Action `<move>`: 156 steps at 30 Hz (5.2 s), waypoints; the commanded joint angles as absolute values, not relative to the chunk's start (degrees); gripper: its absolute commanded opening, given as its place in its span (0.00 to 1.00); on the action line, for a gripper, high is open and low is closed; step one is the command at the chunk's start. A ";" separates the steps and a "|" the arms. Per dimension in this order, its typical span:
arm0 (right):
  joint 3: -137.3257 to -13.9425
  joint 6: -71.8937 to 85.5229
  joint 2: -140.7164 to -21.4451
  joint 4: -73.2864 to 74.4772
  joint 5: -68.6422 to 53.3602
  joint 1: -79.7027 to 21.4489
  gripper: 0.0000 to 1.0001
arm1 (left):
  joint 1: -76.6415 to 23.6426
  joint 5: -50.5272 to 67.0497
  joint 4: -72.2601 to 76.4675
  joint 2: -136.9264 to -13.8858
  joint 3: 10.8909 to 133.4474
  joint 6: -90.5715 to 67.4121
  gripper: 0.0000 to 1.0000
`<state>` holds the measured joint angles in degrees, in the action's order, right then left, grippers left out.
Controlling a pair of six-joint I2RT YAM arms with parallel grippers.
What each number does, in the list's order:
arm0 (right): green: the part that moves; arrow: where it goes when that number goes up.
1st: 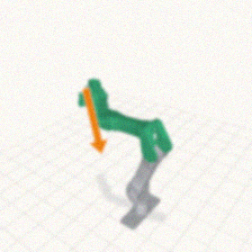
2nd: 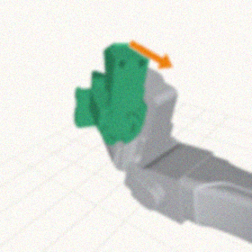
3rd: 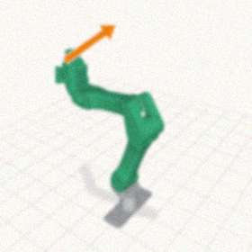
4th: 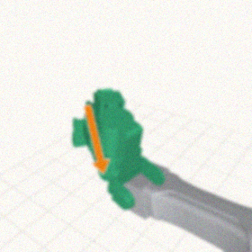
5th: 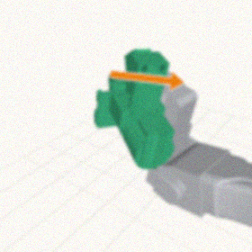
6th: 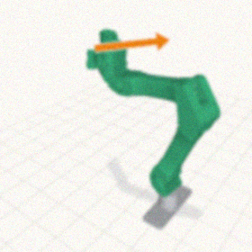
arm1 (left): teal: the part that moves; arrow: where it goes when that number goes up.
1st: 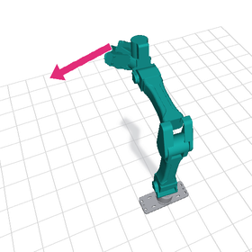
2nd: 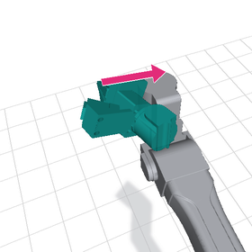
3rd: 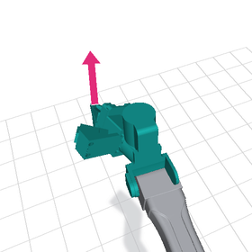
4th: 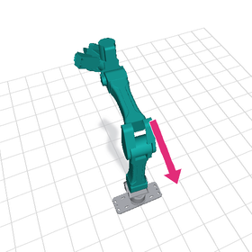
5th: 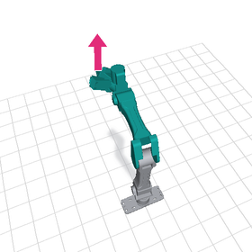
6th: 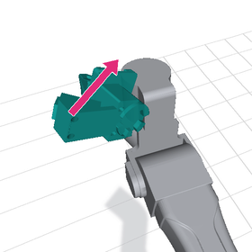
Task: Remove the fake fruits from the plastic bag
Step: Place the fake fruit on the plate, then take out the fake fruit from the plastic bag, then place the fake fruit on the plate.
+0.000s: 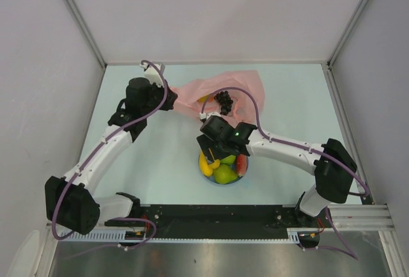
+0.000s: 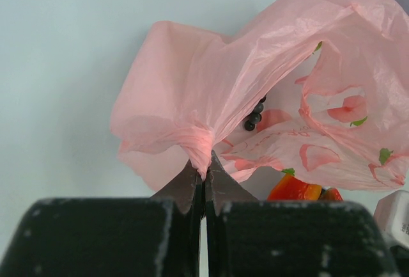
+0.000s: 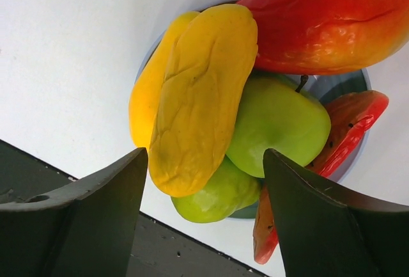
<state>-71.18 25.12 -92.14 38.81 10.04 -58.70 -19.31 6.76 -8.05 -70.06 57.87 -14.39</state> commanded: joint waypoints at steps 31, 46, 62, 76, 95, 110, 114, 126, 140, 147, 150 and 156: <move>-82.27 3.35 -78.48 22.95 -13.89 -26.46 1.00 | -20.31 -8.28 -18.19 -88.72 86.52 19.97 0.00; -91.48 4.49 -99.48 19.51 -26.10 -28.55 0.29 | -18.46 10.01 -11.25 -70.84 62.40 1.05 0.00; -115.12 25.04 -130.33 20.48 -17.05 -26.90 0.59 | -19.95 24.61 -14.24 -73.48 66.01 0.79 0.00; -127.79 34.01 -144.22 14.85 -16.61 -28.21 0.79 | -36.47 19.60 -19.43 -69.70 60.65 12.23 0.00; -128.84 34.10 -148.78 18.81 -11.34 -32.96 0.83 | -35.42 11.51 -19.60 -68.38 61.27 9.05 0.00; -119.55 23.21 -130.36 19.58 -16.87 -30.24 0.24 | -24.97 11.85 -11.34 -70.49 61.43 -1.48 0.00; -114.19 17.85 -121.84 23.20 -18.46 -29.44 0.20 | -20.93 13.89 -8.80 -71.72 61.96 -2.37 0.00; -93.54 -1.64 -101.09 37.61 -24.17 -31.46 0.16 | -19.69 15.12 -2.55 -70.32 59.68 -5.19 0.00; -76.56 -11.08 -87.81 48.25 -20.92 -37.18 0.17 | -20.13 15.29 -1.06 -66.71 54.76 -6.06 0.00; -71.29 -13.27 -82.54 50.53 -20.39 -39.81 0.18 | -20.13 15.38 -0.88 -66.45 55.02 -6.15 0.00; -69.62 -17.21 -79.81 52.11 -20.57 -43.49 0.20 | -20.13 15.29 -0.88 -66.53 55.11 -6.07 0.00; -66.09 -20.48 -76.90 51.24 -17.84 -47.81 0.22 | -20.04 15.29 -0.97 -66.27 55.20 -6.07 0.00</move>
